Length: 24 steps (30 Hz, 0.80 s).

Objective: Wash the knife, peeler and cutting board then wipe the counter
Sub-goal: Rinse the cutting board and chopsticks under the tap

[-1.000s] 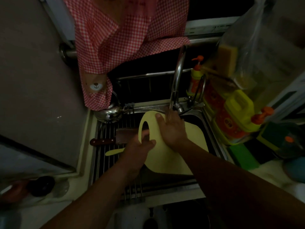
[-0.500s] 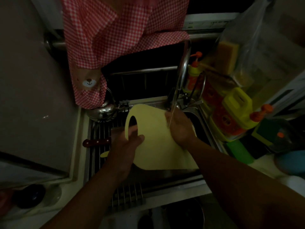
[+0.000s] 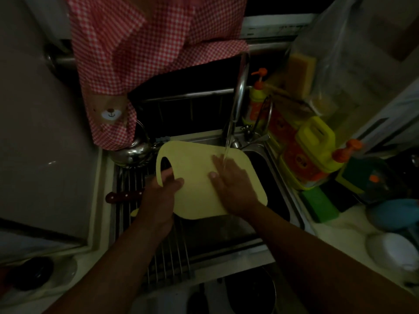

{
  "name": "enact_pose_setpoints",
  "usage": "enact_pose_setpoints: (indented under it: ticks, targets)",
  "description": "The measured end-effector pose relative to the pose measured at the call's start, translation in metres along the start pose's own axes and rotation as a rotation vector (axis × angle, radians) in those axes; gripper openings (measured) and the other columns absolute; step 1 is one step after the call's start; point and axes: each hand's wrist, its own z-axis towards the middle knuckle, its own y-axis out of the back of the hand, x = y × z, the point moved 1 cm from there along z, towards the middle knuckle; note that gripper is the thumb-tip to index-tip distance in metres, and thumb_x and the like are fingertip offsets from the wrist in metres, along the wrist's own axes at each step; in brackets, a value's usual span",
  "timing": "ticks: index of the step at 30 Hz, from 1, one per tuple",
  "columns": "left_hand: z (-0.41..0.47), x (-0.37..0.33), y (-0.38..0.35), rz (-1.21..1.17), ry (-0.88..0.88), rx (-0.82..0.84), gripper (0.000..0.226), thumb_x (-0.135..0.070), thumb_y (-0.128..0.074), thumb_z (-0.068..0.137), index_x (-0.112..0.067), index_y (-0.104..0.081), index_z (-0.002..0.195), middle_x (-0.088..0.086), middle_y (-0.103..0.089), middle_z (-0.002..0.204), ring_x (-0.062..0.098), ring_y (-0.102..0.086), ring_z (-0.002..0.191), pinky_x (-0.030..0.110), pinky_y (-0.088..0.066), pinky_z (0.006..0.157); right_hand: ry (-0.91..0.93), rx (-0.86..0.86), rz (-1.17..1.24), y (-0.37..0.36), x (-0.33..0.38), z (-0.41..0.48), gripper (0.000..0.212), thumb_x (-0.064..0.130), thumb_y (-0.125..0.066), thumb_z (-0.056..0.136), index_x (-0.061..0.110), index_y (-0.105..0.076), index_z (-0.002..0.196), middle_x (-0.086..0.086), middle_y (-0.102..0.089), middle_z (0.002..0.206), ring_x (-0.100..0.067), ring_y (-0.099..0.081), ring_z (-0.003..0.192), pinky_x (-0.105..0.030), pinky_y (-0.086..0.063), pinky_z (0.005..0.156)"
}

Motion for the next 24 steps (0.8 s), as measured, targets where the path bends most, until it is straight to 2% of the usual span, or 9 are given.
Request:
enact_pose_setpoints:
  ticks: [2,4,7,10,14,18,21,22,24]
  targets:
    - [0.000,0.003,0.001,-0.035,0.006,-0.037,0.035,-0.008,-0.062,0.098,-0.022,-0.069,0.129,0.005,-0.075,0.122,0.032,-0.068,0.115,0.054,-0.054,0.100,-0.096,0.020,-0.024,0.010,-0.034,-0.013,0.100,0.088,0.005,0.085,0.032,-0.017,0.165,-0.002,-0.011,0.174,-0.023,-0.008,0.160,-0.057,-0.013,0.127]
    - [-0.005,0.007,-0.003,-0.051,0.011,-0.069,0.036,-0.010,-0.065,0.095,-0.021,-0.069,0.129,0.005,-0.075,0.123,0.032,-0.069,0.115,0.055,-0.055,0.098,-0.082,0.015,0.012,0.008,-0.032,-0.030,0.111,0.091,0.008,0.080,0.024,-0.018,0.165,-0.008,-0.015,0.173,-0.024,-0.010,0.160,-0.057,-0.013,0.127]
    - [-0.016,0.017,-0.016,-0.060,0.014,-0.130,0.048,-0.014,-0.070,0.087,-0.018,-0.062,0.134,0.007,-0.074,0.123,0.032,-0.070,0.112,0.052,-0.060,0.089,0.072,0.079,0.037,-0.001,0.023,-0.061,0.104,0.084,0.005,0.087,0.019,-0.016,0.166,-0.005,-0.011,0.174,-0.019,-0.006,0.160,-0.051,-0.007,0.129]
    - [-0.024,0.026,-0.022,-0.081,0.026,-0.149,0.050,-0.007,-0.066,0.093,-0.020,-0.057,0.140,0.006,-0.074,0.123,0.031,-0.072,0.111,0.049,-0.062,0.083,0.234,0.128,0.009,0.002,0.039,-0.087,0.090,0.079,0.006,0.091,0.031,-0.008,0.166,0.008,-0.002,0.174,-0.009,0.005,0.159,-0.042,0.004,0.129]
    - [-0.033,0.023,-0.022,-0.100,0.062,-0.179,0.047,-0.007,-0.065,0.095,-0.021,-0.060,0.140,0.005,-0.071,0.128,0.030,-0.068,0.114,0.047,-0.060,0.087,0.172,0.102,0.006,0.022,-0.041,-0.095,0.076,0.081,-0.004,0.095,0.048,-0.013,0.162,0.016,-0.010,0.172,-0.005,-0.001,0.159,-0.048,-0.006,0.130]
    - [-0.029,0.013,-0.024,-0.143,0.175,-0.202,0.040,-0.006,-0.063,0.096,-0.014,-0.062,0.136,0.008,-0.071,0.123,0.026,-0.069,0.103,0.037,-0.060,0.069,0.189,0.100,-0.073,0.038,-0.074,-0.100,0.081,0.080,-0.033,0.094,0.036,-0.027,0.162,0.008,-0.027,0.169,-0.012,-0.020,0.157,-0.043,-0.019,0.128]
    - [-0.026,-0.007,-0.046,-0.135,0.252,-0.163,0.037,-0.015,-0.059,0.099,-0.013,-0.056,0.135,0.015,-0.069,0.123,0.031,-0.071,0.102,0.040,-0.063,0.061,0.185,0.015,0.002,0.053,-0.061,-0.087,0.054,0.052,-0.044,0.101,0.031,-0.052,0.150,0.000,-0.059,0.146,-0.015,-0.056,0.130,-0.034,-0.044,0.109]
    - [-0.026,-0.016,-0.055,-0.123,0.257,-0.128,0.033,-0.026,-0.056,0.103,-0.013,-0.056,0.133,0.018,-0.070,0.119,0.033,-0.074,0.099,0.044,-0.064,0.067,0.135,-0.005,0.047,0.062,-0.058,-0.079,0.039,0.044,-0.046,0.104,0.032,-0.060,0.139,0.002,-0.067,0.131,-0.009,-0.062,0.113,-0.029,-0.047,0.097]
    - [-0.023,-0.032,-0.069,-0.085,0.236,-0.045,0.054,-0.061,-0.048,0.101,-0.018,-0.056,0.131,0.018,-0.072,0.117,0.036,-0.077,0.095,0.054,-0.062,0.085,0.063,-0.025,0.057,0.081,-0.050,-0.065,0.016,0.038,-0.046,0.108,0.035,-0.061,0.111,0.008,-0.068,0.097,-0.002,-0.062,0.083,-0.028,-0.046,0.075]
